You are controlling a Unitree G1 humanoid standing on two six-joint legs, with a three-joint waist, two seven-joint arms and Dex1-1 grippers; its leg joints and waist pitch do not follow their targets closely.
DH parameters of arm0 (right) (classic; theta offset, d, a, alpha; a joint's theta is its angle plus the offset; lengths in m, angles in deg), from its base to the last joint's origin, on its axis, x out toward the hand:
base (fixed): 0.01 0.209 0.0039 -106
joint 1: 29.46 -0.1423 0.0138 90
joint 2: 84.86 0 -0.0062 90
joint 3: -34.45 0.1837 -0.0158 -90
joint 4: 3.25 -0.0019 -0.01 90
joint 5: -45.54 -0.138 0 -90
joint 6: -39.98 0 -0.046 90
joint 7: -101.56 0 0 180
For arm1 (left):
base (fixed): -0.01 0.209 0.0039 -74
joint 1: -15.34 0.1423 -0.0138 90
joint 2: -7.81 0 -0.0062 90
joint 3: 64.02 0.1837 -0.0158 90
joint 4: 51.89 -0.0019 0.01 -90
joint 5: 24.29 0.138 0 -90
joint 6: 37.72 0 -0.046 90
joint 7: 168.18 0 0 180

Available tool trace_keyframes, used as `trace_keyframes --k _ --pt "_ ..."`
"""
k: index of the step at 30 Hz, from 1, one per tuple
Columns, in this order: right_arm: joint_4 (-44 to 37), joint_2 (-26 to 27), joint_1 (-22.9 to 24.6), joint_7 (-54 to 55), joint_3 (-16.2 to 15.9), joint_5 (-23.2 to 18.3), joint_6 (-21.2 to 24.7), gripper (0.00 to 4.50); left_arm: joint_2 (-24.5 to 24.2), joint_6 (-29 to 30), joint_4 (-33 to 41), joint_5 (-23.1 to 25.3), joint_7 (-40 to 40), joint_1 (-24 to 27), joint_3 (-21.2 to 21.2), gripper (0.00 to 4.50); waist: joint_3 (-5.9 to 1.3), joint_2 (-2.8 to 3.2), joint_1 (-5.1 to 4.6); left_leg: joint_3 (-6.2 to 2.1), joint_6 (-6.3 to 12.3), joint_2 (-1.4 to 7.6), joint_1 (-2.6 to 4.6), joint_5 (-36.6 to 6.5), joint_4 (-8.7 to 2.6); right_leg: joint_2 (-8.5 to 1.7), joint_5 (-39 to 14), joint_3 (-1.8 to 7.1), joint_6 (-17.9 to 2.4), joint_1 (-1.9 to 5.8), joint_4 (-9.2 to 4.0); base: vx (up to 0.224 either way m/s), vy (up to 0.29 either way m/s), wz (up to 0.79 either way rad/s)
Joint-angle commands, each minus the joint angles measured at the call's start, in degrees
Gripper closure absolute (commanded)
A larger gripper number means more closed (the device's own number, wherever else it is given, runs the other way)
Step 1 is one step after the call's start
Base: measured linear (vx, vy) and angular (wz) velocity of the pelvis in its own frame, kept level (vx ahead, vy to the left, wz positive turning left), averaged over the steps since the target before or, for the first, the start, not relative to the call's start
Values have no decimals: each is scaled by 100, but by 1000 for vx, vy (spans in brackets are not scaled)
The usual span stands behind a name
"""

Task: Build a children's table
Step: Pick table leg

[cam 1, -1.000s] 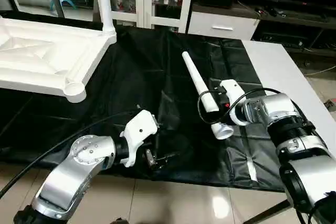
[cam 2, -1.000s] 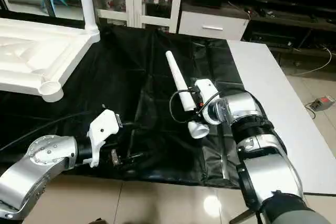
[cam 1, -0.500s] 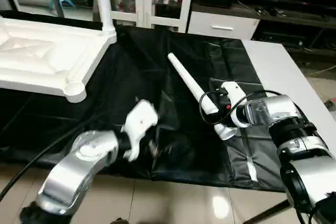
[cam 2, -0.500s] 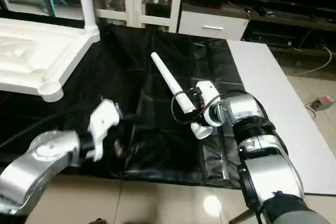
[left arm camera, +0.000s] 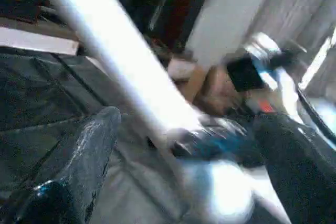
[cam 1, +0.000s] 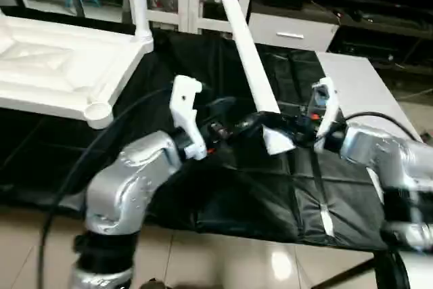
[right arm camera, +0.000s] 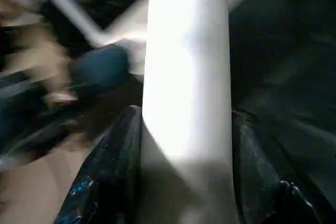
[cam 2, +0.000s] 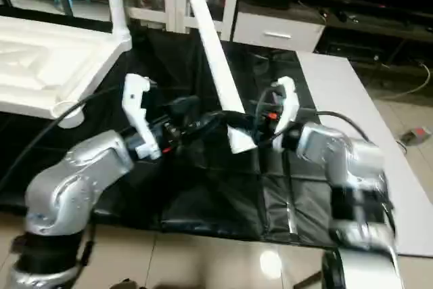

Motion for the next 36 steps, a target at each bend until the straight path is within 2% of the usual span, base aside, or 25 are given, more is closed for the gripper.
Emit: trace_keyframes --k 1,2,3,4,5,6,7,11,12,16,17,19,20,21,23,27,28,30,33,34,36 --pt "-770 18 273 -205 165 -571 173 259 303 267 -222 -679 -346 -443 -503 0 -365 31 42 -102 -4 286 46 -1021 -491 -358 -1522 270 -953 315 -499 0 0 0" --pt "-944 45 365 -237 192 -706 229 260 363 339 -324 -865 -437 -587 -693 0 -357 90 55 -113 -35 282 44 -1067 -490 -365 -1574 268 -958 307 -487 0 0 0" --pt "-966 49 376 -241 196 -723 236 260 371 348 -337 -888 -448 -605 -717 0 -353 80 56 -111 -47 276 49 -1150 -488 -356 -1673 261 -914 301 -528 0 0 0" --pt "-1086 69 438 -262 216 -822 275 260 409 402 -409 -1012 -511 -708 -854 0 -352 54 52 -127 -45 267 17 -1117 -503 -347 -1735 250 -838 321 -523 0 0 0" --pt "-1266 57 545 -361 182 -967 340 260 465 497 -515 -1362 -585 -879 -1113 0 -358 89 62 -144 -61 272 16 -1094 -509 -356 -1741 247 -816 325 -511 0 0 0" --pt "-1319 48 579 -394 163 -1005 357 260 478 532 -542 -1484 -606 -927 -1191 0 -359 86 64 -132 -65 261 27 -1060 -494 -354 -1734 249 -800 313 -532 0 0 0" --pt "-1435 21 662 -424 120 -1067 387 260 490 647 -559 -1758 -631 -1014 -1324 0 -362 105 59 -137 -70 252 4 -1023 -494 -352 -1680 246 -804 331 -527 0 0 0" --pt "-1501 -6 737 -402 123 -1118 399 260 483 798 -485 -1935 -565 -1040 -1372 0 -372 121 63 -141 -85 278 22 -878 -502 -346 -1378 248 -883 318 -489 0 0 0" --pt "-1525 -14 759 -385 131 -1145 407 260 490 849 -469 -1972 -564 -1047 -1396 29 -369 122 61 -139 -82 280 17 -857 -505 -346 -1327 247 -894 326 -491 0 0 0" --pt "-1636 -167 882 -370 48 -1218 456 260 379 1286 -437 -2309 -600 -1052 -1464 39 -385 124 110 -131 -66 282 31 -561 -488 -332 -812 248 -1000 346 -435 0 0 0" --pt "-1642 -180 891 -368 42 -1224 457 260 358 1326 -431 -2334 -597 -1050 -1458 57 -389 132 123 -132 -65 280 40 -534 -480 -331 -753 246 -1011 344 -425 0 0 0" --pt "-1632 -302 924 -398 -36 -1190 467 260 191 1522 -401 -2472 -569 -1019 -1394 81 -381 107 151 -116 -49 277 38 -554 -485 -341 -819 251 -1011 349 -438 0 0 0" --pt "-1635 -325 931 -396 -57 -1185 464 260 155 1563 -407 -2557 -605 -1019 -1395 81 -378 111 158 -118 -57 273 38 -563 -483 -345 -855 251 -1003 351 -437 0 0 0" --pt "-1619 -329 923 -402 -59 -1185 463 260 123 1586 -410 -2568 -589 -1020 -1393 101 -371 114 165 -113 -71 269 37 -609 -487 -347 -962 255 -984 348 -451 0 0 0" --pt "-1597 -353 915 -409 -78 -1188 453 260 79 1642 -411 -2593 -557 -1025 -1411 112 -364 97 168 -116 -90 276 35 -707 -500 -353 -1171 253 -913 349 -477 0 0 0" --pt "-1582 -427 919 -406 -146 -1193 419 260 19 1752 -418 -2729 -552 -1042 -1466 141 -360 122 176 -132 -172 282 48 -841 -515 -364 -1449 252 -761 339 -502 0 0 0" --pt "-1582 -428 919 -405 -147 -1194 419 260 18 1754 -418 -2731 -553 -1043 -1466 141 -364 112 176 -132 -176 281 47 -806 -513 -361 -1388 252 -755 342 -496 0 0 0" --pt "-1587 -462 932 -391 -183 -1218 398 260 -44 1810 -417 -2802 -562 -1038 -1444 173 -371 113 176 -133 -170 276 38 -724 -507 -355 -1239 250 -774 347 -478 0 0 0" --pt "-1596 -497 950 -400 -238 -1231 378 260 -101 1874 -404 -2862 -527 -1012 -1377 182 -377 117 174 -131 -150 275 34 -653 -502 -348 -1107 249 -808 354 -461 0 0 0" --pt "-1610 -520 965 -425 -275 -1230 369 260 -101 1904 -391 -2873 -510 -998 -1348 207 -375 123 171 -128 -159 278 41 -657 -504 -346 -1070 249 -827 353 -462 0 0 0" --pt "-1604 -521 965 -422 -280 -1228 359 260 -111 1907 -399 -2847 -523 -997 -1333 222 -372 128 172 -126 -165 278 43 -689 -505 -348 -1080 251 -847 351 -464 0 0 0"
